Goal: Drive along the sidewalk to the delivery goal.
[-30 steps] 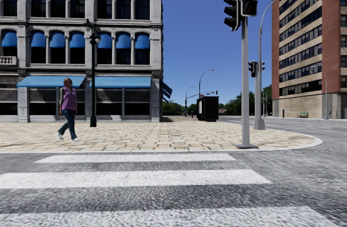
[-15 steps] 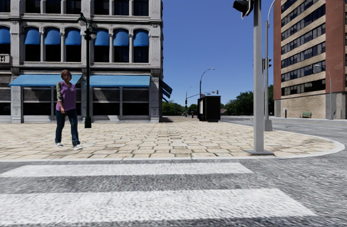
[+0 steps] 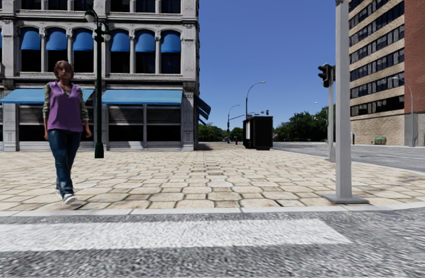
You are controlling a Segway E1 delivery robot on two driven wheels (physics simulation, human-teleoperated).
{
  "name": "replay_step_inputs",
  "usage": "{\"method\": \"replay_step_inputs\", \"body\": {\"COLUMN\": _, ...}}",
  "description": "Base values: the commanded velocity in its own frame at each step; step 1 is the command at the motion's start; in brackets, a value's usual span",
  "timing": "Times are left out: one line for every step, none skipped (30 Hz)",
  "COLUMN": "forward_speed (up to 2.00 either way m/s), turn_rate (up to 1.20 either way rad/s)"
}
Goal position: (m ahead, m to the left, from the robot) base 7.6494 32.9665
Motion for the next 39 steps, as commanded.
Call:
{"method": "replay_step_inputs", "body": {"forward_speed": 1.48, "turn_rate": 0.00}}
{"method": "replay_step_inputs", "body": {"forward_speed": 1.48, "turn_rate": 0.00}}
{"method": "replay_step_inputs", "body": {"forward_speed": 1.48, "turn_rate": -0.03}}
{"method": "replay_step_inputs", "body": {"forward_speed": 1.48, "turn_rate": -0.03}}
{"method": "replay_step_inputs", "body": {"forward_speed": 1.48, "turn_rate": -0.04}}
{"method": "replay_step_inputs", "body": {"forward_speed": 1.48, "turn_rate": -0.05}}
{"method": "replay_step_inputs", "body": {"forward_speed": 1.48, "turn_rate": -0.05}}
{"method": "replay_step_inputs", "body": {"forward_speed": 1.49, "turn_rate": 0.00}}
{"method": "replay_step_inputs", "body": {"forward_speed": 1.49, "turn_rate": 0.00}}
{"method": "replay_step_inputs", "body": {"forward_speed": 1.49, "turn_rate": 0.00}}
{"method": "replay_step_inputs", "body": {"forward_speed": 1.49, "turn_rate": 0.00}}
{"method": "replay_step_inputs", "body": {"forward_speed": 1.49, "turn_rate": 0.00}}
{"method": "replay_step_inputs", "body": {"forward_speed": 1.49, "turn_rate": 0.00}}
{"method": "replay_step_inputs", "body": {"forward_speed": 1.49, "turn_rate": 0.00}}
{"method": "replay_step_inputs", "body": {"forward_speed": 1.49, "turn_rate": 0.00}}
{"method": "replay_step_inputs", "body": {"forward_speed": 1.49, "turn_rate": 0.00}}
{"method": "replay_step_inputs", "body": {"forward_speed": 1.49, "turn_rate": 0.00}}
{"method": "replay_step_inputs", "body": {"forward_speed": 1.49, "turn_rate": 0.00}}
{"method": "replay_step_inputs", "body": {"forward_speed": 1.49, "turn_rate": 0.00}}
{"method": "replay_step_inputs", "body": {"forward_speed": 1.49, "turn_rate": 0.00}}
{"method": "replay_step_inputs", "body": {"forward_speed": 1.49, "turn_rate": 0.00}}
{"method": "replay_step_inputs", "body": {"forward_speed": 1.48, "turn_rate": 0.00}}
{"method": "replay_step_inputs", "body": {"forward_speed": 1.48, "turn_rate": 0.00}}
{"method": "replay_step_inputs", "body": {"forward_speed": 1.48, "turn_rate": 0.00}}
{"method": "replay_step_inputs", "body": {"forward_speed": 1.48, "turn_rate": 0.00}}
{"method": "replay_step_inputs", "body": {"forward_speed": 1.48, "turn_rate": 0.00}}
{"method": "replay_step_inputs", "body": {"forward_speed": 1.48, "turn_rate": 0.00}}
{"method": "replay_step_inputs", "body": {"forward_speed": 1.48, "turn_rate": 0.00}}
{"method": "replay_step_inputs", "body": {"forward_speed": 1.48, "turn_rate": 0.00}}
{"method": "replay_step_inputs", "body": {"forward_speed": 1.48, "turn_rate": 0.00}}
{"method": "replay_step_inputs", "body": {"forward_speed": 1.48, "turn_rate": 0.00}}
{"method": "replay_step_inputs", "body": {"forward_speed": 1.48, "turn_rate": 0.08}}
{"method": "replay_step_inputs", "body": {"forward_speed": 1.48, "turn_rate": 0.08}}
{"method": "replay_step_inputs", "body": {"forward_speed": 1.48, "turn_rate": 0.14}}
{"method": "replay_step_inputs", "body": {"forward_speed": 1.48, "turn_rate": 0.19}}
{"method": "replay_step_inputs", "body": {"forward_speed": 1.48, "turn_rate": 0.22}}
{"method": "replay_step_inputs", "body": {"forward_speed": 1.48, "turn_rate": 0.22}}
{"method": "replay_step_inputs", "body": {"forward_speed": 1.48, "turn_rate": 0.22}}
{"method": "replay_step_inputs", "body": {"forward_speed": 1.47, "turn_rate": 0.22}}
